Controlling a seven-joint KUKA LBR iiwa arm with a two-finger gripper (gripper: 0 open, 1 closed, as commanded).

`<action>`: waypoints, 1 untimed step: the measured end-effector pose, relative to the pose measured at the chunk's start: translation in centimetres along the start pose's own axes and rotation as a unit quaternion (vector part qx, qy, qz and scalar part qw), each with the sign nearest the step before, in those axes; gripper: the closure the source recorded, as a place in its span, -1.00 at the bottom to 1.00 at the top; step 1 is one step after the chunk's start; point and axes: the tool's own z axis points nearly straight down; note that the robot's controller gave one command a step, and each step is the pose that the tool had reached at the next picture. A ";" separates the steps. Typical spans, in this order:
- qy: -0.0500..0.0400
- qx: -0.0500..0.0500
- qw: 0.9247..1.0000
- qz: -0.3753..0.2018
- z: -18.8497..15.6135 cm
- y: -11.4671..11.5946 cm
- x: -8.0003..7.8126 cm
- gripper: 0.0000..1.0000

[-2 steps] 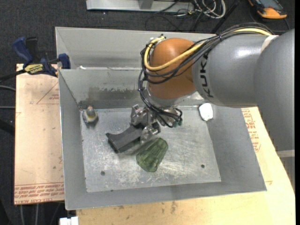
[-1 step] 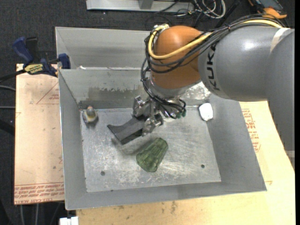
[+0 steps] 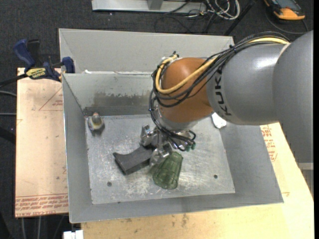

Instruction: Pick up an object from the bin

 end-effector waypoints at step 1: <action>0.006 -0.003 1.000 0.004 2.5 -1.2 0.9 1.00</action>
Offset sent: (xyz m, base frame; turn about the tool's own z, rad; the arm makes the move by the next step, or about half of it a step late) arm -0.0075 -0.0104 0.1556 -0.0342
